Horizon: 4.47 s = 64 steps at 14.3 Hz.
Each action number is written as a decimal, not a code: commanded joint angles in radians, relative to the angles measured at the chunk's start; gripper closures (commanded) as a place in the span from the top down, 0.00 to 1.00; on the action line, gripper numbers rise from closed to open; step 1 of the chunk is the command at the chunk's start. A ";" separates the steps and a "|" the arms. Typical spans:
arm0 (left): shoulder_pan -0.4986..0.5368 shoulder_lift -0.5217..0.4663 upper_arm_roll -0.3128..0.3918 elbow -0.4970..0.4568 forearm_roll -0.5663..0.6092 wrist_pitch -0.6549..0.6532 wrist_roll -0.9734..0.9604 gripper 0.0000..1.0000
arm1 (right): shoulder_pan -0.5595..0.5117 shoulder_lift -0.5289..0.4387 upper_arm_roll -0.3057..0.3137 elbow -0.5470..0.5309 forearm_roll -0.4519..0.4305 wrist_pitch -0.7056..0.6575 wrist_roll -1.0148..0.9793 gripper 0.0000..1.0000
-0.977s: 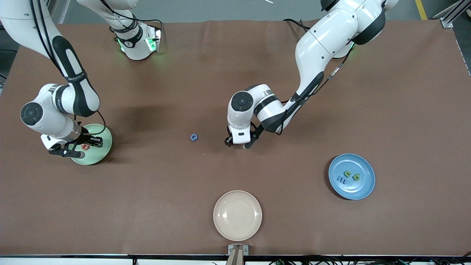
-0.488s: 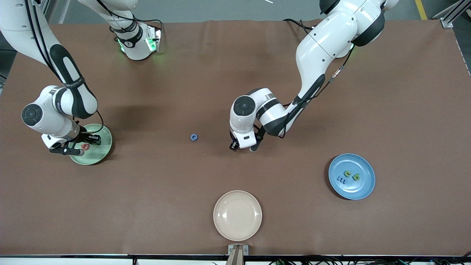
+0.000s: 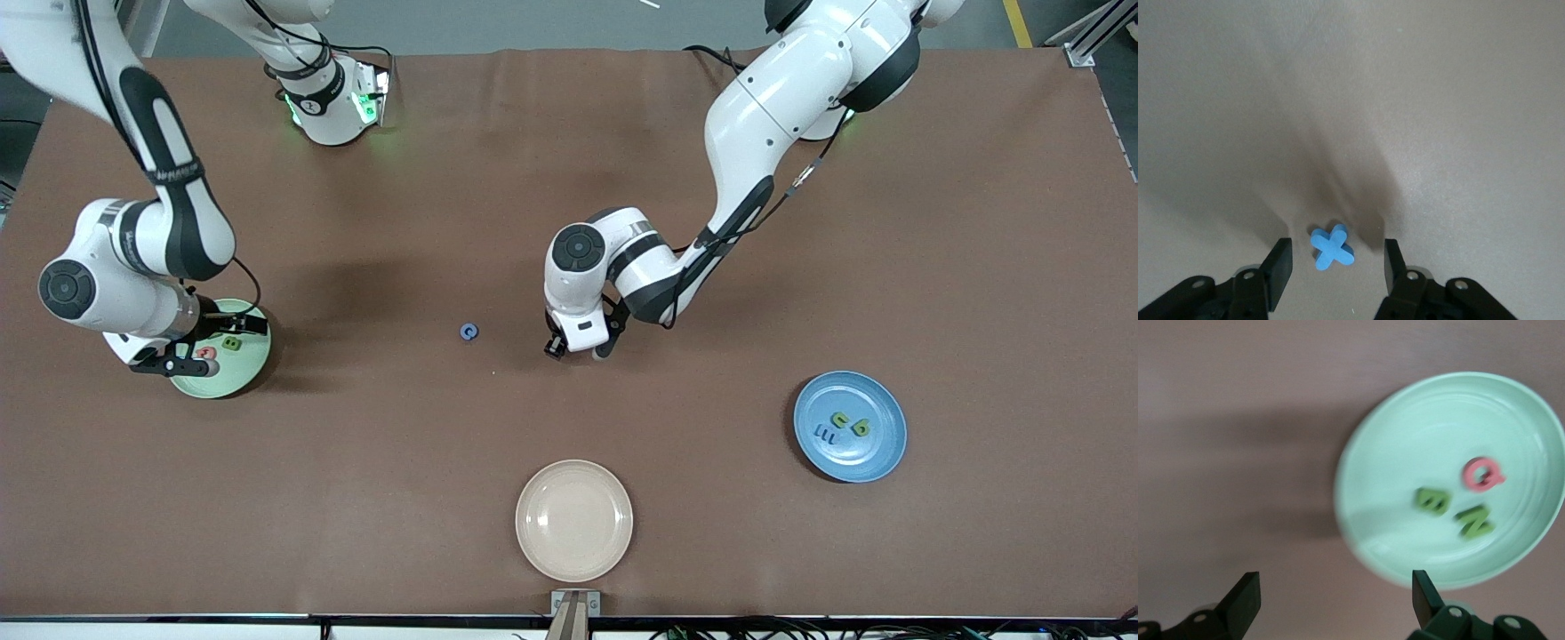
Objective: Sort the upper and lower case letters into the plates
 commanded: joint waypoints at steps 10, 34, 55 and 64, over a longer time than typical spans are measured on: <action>-0.012 0.027 0.012 0.034 -0.010 -0.001 0.054 0.00 | 0.590 0.232 -0.006 0.038 0.161 0.386 0.658 1.00; 0.752 -0.211 -0.132 -0.165 0.016 -0.294 1.389 0.01 | 0.457 0.067 -0.067 0.091 0.116 0.047 0.463 0.19; 0.858 -0.379 -0.201 -0.218 0.144 -0.294 1.518 1.00 | -0.092 0.091 -0.092 -0.198 0.052 0.411 -0.318 0.21; 0.858 -0.586 -0.243 -0.029 -0.001 -0.666 1.735 1.00 | -0.080 0.013 -0.087 -0.140 0.054 0.217 -0.303 1.00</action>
